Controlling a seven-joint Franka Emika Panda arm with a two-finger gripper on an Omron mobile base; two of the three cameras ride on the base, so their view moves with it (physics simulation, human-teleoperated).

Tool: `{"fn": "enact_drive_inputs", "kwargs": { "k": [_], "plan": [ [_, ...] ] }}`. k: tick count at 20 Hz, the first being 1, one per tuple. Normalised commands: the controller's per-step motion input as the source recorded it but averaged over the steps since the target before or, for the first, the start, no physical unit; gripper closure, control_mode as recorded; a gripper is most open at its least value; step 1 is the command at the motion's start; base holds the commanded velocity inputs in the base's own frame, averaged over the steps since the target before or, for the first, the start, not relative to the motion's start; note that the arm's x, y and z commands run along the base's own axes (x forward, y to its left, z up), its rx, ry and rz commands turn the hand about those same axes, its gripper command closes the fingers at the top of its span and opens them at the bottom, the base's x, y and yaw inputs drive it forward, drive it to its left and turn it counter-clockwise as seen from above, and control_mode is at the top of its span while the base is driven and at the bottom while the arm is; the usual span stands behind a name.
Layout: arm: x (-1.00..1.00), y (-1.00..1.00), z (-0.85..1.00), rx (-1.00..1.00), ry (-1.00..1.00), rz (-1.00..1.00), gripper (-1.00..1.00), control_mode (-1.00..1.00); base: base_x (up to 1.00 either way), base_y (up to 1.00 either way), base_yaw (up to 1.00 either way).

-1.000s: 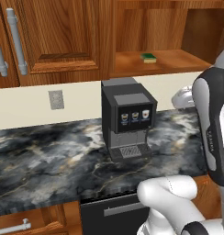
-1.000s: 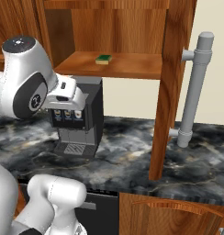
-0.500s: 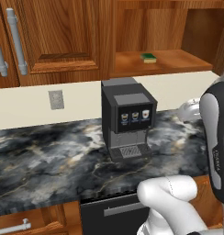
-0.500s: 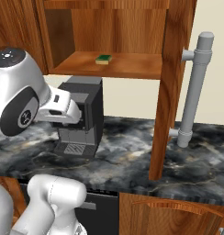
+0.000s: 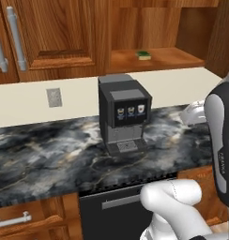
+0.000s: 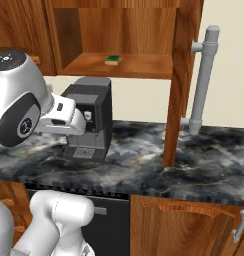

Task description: Pick up the bar soap and sponge from the sink, and place them back in the cabinet, and close the cabinet door.

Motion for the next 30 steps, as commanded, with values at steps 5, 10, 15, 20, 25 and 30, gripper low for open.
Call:
{"fn": "enact_drive_inputs", "kwargs": {
  "k": [5,10,15,20,25,30],
  "plan": [
    [0.0,0.0,0.0,0.0,0.0,0.0,-1.0,1.0,-0.62,0.03,-0.29],
    [0.0,0.0,0.0,0.0,0.0,0.0,-1.0,1.0,-0.59,0.06,-0.37],
    [0.0,0.0,0.0,0.0,0.0,0.0,-1.0,1.0,-0.42,0.0,-0.46],
    [0.0,0.0,0.0,0.0,0.0,0.0,-1.0,1.0,-0.36,0.0,-0.54],
    [0.0,0.0,0.0,0.0,0.0,0.0,-1.0,1.0,-0.26,0.0,-0.6],
    [0.0,0.0,0.0,0.0,0.0,0.0,-1.0,1.0,-0.25,0.0,-0.64]
  ]
}}
